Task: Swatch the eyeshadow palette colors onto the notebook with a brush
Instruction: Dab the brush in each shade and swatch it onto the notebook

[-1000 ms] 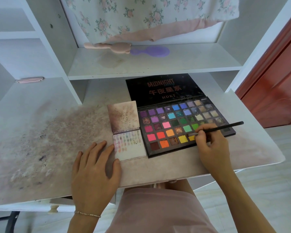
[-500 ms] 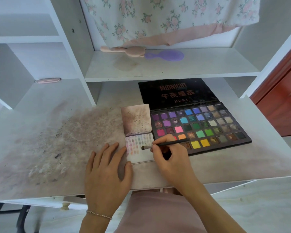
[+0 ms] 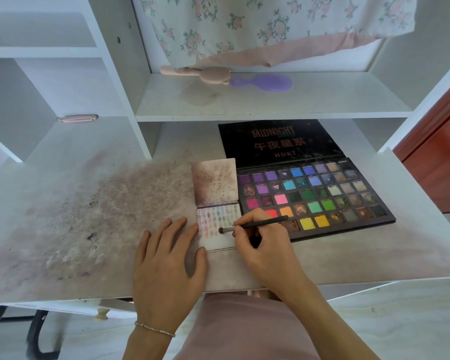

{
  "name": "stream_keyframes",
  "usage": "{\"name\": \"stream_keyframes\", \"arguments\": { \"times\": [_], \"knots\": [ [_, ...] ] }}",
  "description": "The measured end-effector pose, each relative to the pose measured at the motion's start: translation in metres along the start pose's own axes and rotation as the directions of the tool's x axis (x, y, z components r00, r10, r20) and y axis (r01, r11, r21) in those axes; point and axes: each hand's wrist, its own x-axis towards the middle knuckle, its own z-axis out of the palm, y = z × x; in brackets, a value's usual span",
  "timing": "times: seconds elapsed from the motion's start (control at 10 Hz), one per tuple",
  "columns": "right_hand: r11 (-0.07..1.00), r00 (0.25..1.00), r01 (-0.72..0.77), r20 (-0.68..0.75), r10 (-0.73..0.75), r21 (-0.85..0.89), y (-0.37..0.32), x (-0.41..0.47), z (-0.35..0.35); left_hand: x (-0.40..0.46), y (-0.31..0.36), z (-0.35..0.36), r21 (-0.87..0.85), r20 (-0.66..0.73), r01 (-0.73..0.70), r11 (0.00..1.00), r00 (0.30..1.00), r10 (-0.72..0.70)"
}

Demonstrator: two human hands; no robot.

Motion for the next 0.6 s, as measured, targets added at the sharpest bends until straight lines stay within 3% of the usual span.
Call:
{"name": "stream_keyframes", "arguments": {
  "times": [0.6],
  "knots": [
    [1.0,1.0,-0.004,-0.005,0.004,0.019,-0.0014,-0.0009,-0.0005,-0.0002,-0.0005,0.0004,-0.005,0.004,0.004,1.0,1.0,-0.004]
  ]
}}
